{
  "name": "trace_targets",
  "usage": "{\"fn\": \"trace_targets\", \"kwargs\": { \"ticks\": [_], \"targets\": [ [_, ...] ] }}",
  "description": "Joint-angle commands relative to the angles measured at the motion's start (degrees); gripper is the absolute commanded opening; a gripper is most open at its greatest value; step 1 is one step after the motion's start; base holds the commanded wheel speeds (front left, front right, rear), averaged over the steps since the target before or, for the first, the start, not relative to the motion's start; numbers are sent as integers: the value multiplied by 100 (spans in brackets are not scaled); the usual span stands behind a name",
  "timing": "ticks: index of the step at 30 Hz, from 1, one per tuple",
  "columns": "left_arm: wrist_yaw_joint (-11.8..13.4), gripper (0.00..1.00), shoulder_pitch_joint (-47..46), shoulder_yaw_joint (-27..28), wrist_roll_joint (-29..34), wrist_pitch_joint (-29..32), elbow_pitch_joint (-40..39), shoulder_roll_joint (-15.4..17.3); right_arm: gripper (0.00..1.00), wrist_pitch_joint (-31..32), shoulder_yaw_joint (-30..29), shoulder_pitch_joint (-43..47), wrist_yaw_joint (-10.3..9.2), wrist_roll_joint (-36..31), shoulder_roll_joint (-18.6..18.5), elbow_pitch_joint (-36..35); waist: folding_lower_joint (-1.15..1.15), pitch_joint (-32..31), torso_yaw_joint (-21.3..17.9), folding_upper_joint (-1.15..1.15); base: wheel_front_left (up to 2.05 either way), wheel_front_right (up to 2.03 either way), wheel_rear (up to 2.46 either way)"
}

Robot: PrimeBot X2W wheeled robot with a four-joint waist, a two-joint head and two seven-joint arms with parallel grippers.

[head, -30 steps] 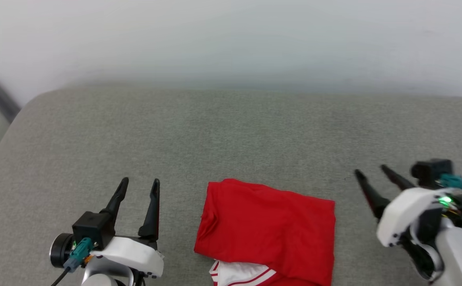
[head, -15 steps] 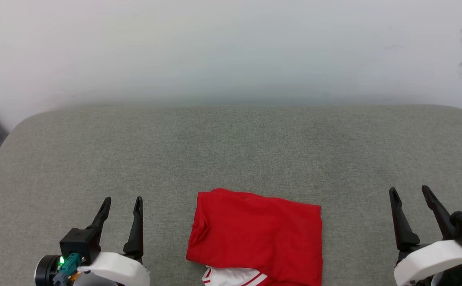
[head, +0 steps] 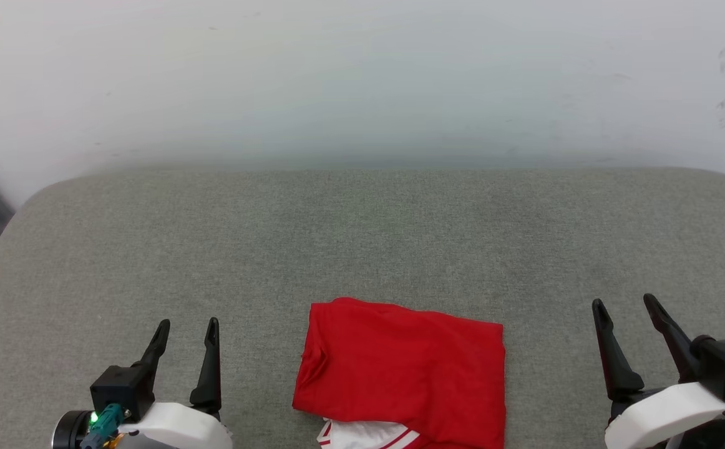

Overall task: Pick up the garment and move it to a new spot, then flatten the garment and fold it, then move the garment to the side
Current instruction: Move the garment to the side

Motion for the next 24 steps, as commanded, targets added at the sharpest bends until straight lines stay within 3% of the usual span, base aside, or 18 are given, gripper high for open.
{"fn": "trace_targets", "kwargs": {
  "ticks": [1,7,15,19,24],
  "targets": [
    [25,100,14,17,-25,-23,18,-15,100,62,-15,96,-3,3,25,-27,1,1,-1,0,0,0,0],
    [22,100,-55,64,-16,-30,-23,-39,100,574,-571,189,-3,608,47,270,1,42,23,0,0,0,0],
    [-20,100,-199,146,83,-44,-118,-140,100,2315,-1690,-67,-2,1997,-118,1419,1,183,227,0,0,0,0],
    [-84,100,-278,184,173,-40,-186,-232,100,3300,-1898,-228,-3,2650,-76,1734,1,276,406,0,0,0,0],
    [-173,100,-364,269,271,-36,-211,-335,100,4211,-1705,-505,-3,3485,65,1962,1,499,628,0,0,0,0]
  ]
}}
